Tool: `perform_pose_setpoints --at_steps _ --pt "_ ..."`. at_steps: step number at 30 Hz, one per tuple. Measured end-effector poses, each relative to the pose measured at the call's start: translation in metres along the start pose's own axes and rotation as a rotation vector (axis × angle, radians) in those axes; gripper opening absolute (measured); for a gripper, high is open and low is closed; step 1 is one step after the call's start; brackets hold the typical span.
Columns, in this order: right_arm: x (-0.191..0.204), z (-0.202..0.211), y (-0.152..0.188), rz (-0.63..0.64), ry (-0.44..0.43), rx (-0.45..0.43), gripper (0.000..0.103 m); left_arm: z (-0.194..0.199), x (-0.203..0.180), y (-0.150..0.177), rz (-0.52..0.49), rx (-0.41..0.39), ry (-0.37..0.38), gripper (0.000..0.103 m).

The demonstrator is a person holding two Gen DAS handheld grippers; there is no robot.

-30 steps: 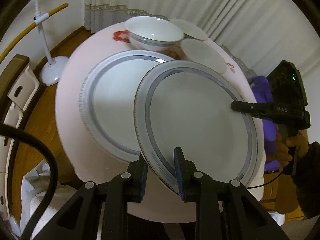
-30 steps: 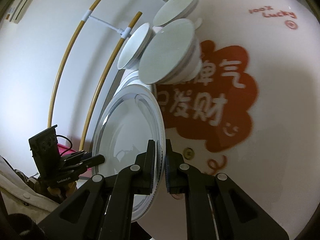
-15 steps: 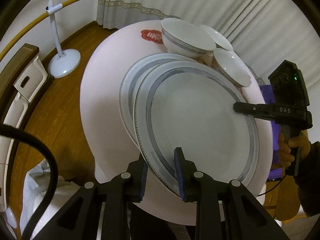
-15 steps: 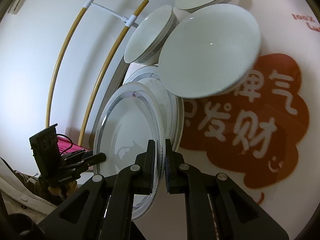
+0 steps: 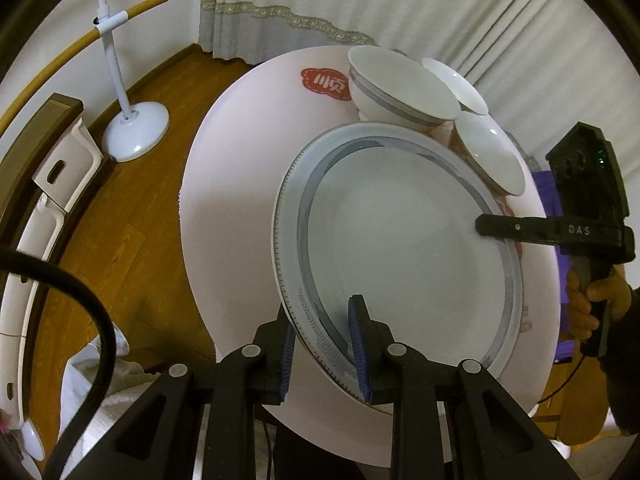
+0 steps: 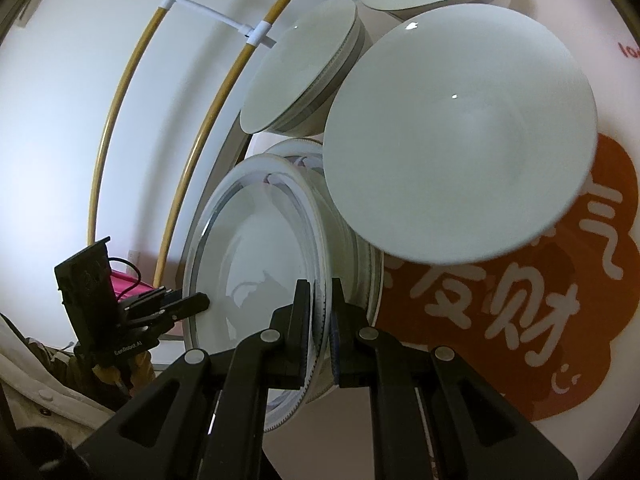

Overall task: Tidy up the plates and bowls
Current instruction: 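Lift the grey-rimmed plate stack with both grippers and carry it across the table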

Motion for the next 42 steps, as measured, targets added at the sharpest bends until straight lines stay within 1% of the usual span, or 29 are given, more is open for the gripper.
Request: perform_pose_setpoints --at_steps 6,14,19,21,24,31,33,38,42 --pt "0.000 0.005 0.010 -0.033 0.011 -0.016 0.008 -0.015 0.003 -0.013 0.004 0.027 -0.004 0.023" --pt "0.007 0.007 0.024 -0.054 0.028 -0.017 0.008 -0.025 0.006 -0.019 0.010 0.052 -0.004 0.025" --pt "0.008 0.012 0.029 -0.063 0.040 -0.023 0.008 -0.028 0.007 -0.022 0.013 0.053 -0.001 0.025" --pt "0.002 0.018 0.026 -0.070 0.035 -0.024 0.008 -0.029 0.008 -0.023 0.009 0.054 0.000 0.025" --pt "0.005 0.016 0.022 -0.070 0.044 -0.024 0.008 -0.031 0.008 -0.024 0.008 0.054 0.004 0.025" --pt "0.021 0.013 0.020 -0.054 0.136 -0.034 0.011 -0.035 0.009 -0.024 0.010 0.059 0.003 0.026" --pt "0.023 0.013 0.021 -0.058 0.150 -0.038 0.011 -0.035 0.009 -0.025 0.007 0.063 0.004 0.026" --pt "0.024 0.016 0.025 -0.071 0.167 -0.037 0.011 -0.039 0.010 -0.027 0.012 0.068 0.006 0.026" --pt "0.026 0.014 0.024 -0.073 0.153 -0.039 0.011 -0.040 0.009 -0.027 0.004 0.065 0.004 0.027"
Point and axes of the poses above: each gripper's, at about its wrist camera, not at the fingertips, and z roughly against the way its jaws point, x to its left, y to its underside, the point moved 2 cm from there along -z, roughly the way its jaws point
